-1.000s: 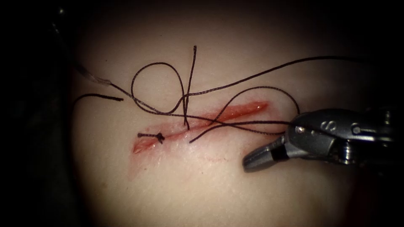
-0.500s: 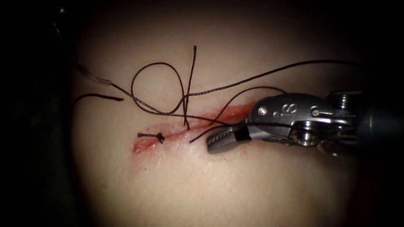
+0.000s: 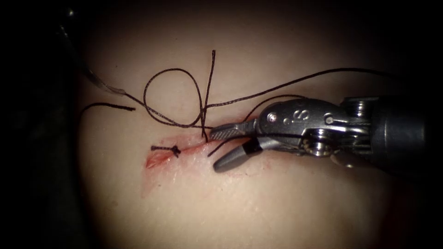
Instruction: Wound Closure
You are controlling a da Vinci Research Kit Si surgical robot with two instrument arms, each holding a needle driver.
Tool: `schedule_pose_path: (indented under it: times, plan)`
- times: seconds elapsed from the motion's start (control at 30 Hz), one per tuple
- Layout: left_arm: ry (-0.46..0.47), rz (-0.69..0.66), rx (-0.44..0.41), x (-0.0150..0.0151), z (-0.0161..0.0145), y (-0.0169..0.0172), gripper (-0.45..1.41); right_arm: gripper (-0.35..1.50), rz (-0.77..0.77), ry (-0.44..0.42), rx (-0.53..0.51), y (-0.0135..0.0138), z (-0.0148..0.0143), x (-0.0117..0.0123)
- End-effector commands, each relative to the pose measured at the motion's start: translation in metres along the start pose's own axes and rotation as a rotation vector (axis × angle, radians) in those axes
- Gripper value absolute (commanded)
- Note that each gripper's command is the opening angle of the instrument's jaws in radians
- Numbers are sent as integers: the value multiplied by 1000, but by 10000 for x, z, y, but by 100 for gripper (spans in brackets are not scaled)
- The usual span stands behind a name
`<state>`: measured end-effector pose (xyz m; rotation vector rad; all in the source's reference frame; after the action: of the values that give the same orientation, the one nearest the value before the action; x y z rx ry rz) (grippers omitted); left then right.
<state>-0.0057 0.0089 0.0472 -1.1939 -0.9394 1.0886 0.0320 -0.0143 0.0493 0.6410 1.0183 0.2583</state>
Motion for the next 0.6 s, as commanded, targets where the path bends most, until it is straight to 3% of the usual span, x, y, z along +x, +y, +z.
schedule_pose_path:
  times: [0.03, 0.17, 0.27, 0.3, 0.53, 0.57, 0.6]
  plan:
    - [1, 0, 0, -1, 6, -4, -45, 44, -4, 1, 0, 4, 8, 2]
    - [1, -1, 0, -2, 6, -3, -45, 31, -5, 0, -3, 5, 10, 0]
    - [1, -1, 0, -2, 6, -3, -45, 7, -8, -1, -7, 5, 13, -2]
    - [1, -2, 0, -2, 7, -2, -45, -35, -9, -9, 36, 4, 10, -4]
    - [0, -3, 0, -2, 7, -1, -45, -35, -9, -16, 72, -1, -11, -3]
    - [0, -4, 0, -2, 7, 0, -45, -35, -6, -30, 84, -1, -30, -1]
    - [0, -4, 0, -2, 7, 0, -45, -35, -6, -30, 84, -1, -30, -1]
